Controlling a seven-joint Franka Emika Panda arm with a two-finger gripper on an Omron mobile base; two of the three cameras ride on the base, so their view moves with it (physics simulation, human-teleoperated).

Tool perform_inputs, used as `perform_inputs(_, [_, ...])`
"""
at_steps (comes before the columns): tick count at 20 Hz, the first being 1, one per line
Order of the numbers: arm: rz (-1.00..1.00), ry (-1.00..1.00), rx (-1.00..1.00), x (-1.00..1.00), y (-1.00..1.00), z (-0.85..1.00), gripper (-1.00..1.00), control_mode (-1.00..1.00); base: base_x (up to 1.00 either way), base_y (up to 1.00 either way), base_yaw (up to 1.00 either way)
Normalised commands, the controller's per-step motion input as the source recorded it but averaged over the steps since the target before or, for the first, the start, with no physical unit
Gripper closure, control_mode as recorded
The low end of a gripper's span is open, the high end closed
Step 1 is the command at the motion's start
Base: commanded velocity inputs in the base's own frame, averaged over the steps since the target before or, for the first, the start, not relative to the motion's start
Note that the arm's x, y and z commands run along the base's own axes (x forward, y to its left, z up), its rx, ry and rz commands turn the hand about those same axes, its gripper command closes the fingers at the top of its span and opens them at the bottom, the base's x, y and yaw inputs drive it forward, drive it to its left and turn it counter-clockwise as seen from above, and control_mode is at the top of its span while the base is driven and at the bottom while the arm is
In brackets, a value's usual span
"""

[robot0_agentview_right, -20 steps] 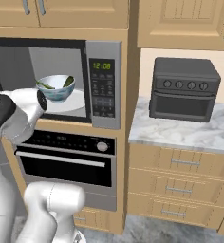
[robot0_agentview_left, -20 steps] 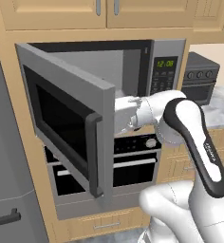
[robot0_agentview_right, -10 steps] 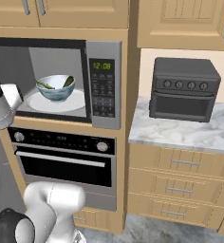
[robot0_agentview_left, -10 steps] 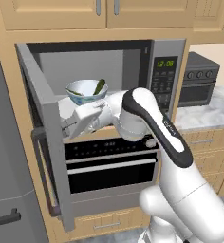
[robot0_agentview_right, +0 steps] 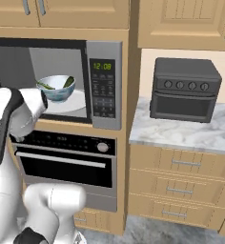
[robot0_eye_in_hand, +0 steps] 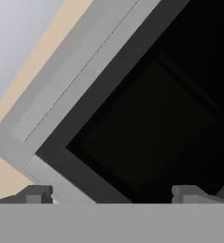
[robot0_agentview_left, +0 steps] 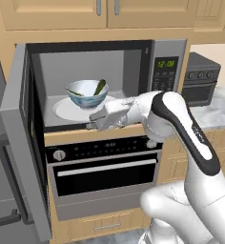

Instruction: The microwave is finished heating the fish and squash. Take the bowl containing the food and place it on the dining counter.

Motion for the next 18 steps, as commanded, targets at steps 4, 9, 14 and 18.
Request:
perform_inputs(4, [-0.58, 0.06, 0.00, 0.00, -1.00, 0.00, -1.00, -1.00, 0.00, 0.00, 0.00])
perform_inputs(9, [-0.65, 0.16, -0.01, 0.04, -0.99, 0.00, -1.00, -1.00, 0.00, 0.00, 0.00])
perform_inputs(14, [-0.61, 0.35, -0.05, 0.05, -0.96, 0.12, -1.00, -1.00, 0.00, 0.00, 0.00])
perform_inputs(18, [-0.32, 0.53, -0.10, 0.32, -0.52, 0.08, -1.00, -1.00, 0.00, 0.00, 0.00])
